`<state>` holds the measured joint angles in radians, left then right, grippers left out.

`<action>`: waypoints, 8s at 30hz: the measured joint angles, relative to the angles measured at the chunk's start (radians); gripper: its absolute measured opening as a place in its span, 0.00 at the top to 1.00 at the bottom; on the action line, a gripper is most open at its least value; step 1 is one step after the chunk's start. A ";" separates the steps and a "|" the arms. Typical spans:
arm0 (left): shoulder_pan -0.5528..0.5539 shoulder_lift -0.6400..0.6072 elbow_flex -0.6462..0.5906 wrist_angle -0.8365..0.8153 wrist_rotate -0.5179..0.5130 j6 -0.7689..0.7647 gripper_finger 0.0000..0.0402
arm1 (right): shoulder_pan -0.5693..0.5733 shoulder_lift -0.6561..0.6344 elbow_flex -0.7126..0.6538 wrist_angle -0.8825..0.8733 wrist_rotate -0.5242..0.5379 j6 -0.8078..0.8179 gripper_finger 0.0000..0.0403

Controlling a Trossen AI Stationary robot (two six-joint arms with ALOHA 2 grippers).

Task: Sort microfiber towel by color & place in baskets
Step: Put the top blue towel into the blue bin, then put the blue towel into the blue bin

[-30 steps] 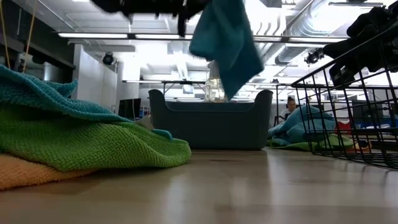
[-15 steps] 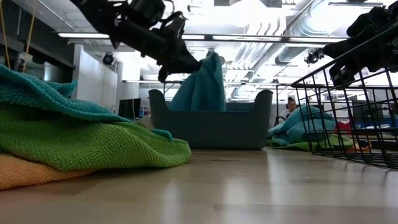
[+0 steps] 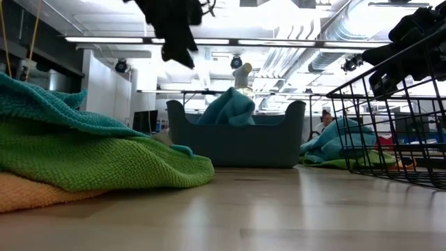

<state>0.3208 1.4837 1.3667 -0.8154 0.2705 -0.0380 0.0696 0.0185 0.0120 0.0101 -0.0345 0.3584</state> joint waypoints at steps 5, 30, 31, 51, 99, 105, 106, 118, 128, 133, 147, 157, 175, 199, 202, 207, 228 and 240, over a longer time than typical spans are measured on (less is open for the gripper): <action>0.013 -0.174 -0.131 0.354 0.237 -0.098 0.38 | 0.000 0.000 0.000 0.000 0.000 -0.006 1.00; 0.037 -0.637 -0.487 0.774 -0.284 -0.448 0.39 | -0.211 0.469 0.515 -0.118 0.616 0.254 0.85; 0.048 -0.636 -0.487 0.776 -0.283 -0.447 0.39 | -0.256 0.515 0.586 -0.284 0.609 0.293 0.80; 0.273 -0.636 -0.487 0.720 0.014 -0.310 0.39 | -0.847 1.219 0.791 -0.758 0.107 0.367 0.47; 0.301 -0.631 -0.486 0.890 -0.128 -0.378 0.39 | -0.347 1.159 1.150 0.076 0.023 0.007 1.00; 0.301 -0.631 -0.486 0.888 -0.128 -0.352 0.39 | -0.265 1.318 1.149 0.015 0.266 -0.035 1.00; 0.301 -0.631 -0.486 0.888 -0.128 -0.352 0.39 | -0.255 1.337 1.149 -0.013 0.303 -0.046 1.00; 0.301 -0.631 -0.486 0.887 -0.125 -0.351 0.39 | -0.108 1.396 1.149 -0.342 0.420 -0.030 1.00; 0.301 -0.631 -0.486 0.887 -0.127 -0.353 0.39 | -0.134 1.613 1.149 -0.203 0.114 -0.061 1.00; 0.301 -0.631 -0.486 0.887 -0.127 -0.380 0.39 | -0.172 1.726 1.149 -0.199 0.061 -0.044 1.00; 0.299 -0.631 -0.486 0.824 -0.127 -0.380 0.39 | -0.236 1.801 1.149 -0.306 0.297 0.288 1.00; 0.299 -0.631 -0.486 0.827 -0.127 -0.379 0.39 | -0.260 1.803 1.174 -0.345 0.114 0.390 0.79; 0.163 -0.571 -0.429 0.416 0.005 -0.332 0.39 | -0.263 1.770 1.727 -1.006 0.234 -0.119 0.25; -0.695 -0.117 -0.329 0.024 0.009 -0.001 0.44 | -0.402 1.534 1.873 -1.186 0.403 -0.254 0.25; -0.697 -0.074 -0.328 0.076 0.070 -0.045 0.44 | -0.409 1.542 1.872 -1.226 0.402 -0.256 0.25; -0.699 -0.018 -0.328 0.063 0.114 -0.063 0.44 | -0.417 1.545 1.872 -1.233 0.402 -0.297 0.25; -0.708 0.144 -0.328 0.049 0.141 -0.293 0.48 | -0.443 1.545 1.872 -1.234 0.402 -0.341 0.25; -0.613 0.028 -0.296 -0.049 0.280 -0.264 0.99 | -0.443 1.545 1.872 -1.243 0.402 -0.338 0.25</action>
<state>-0.2922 1.5114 1.0704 -0.8644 0.5503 -0.3018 -0.3737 1.5639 1.8836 -1.2325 0.3679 0.0208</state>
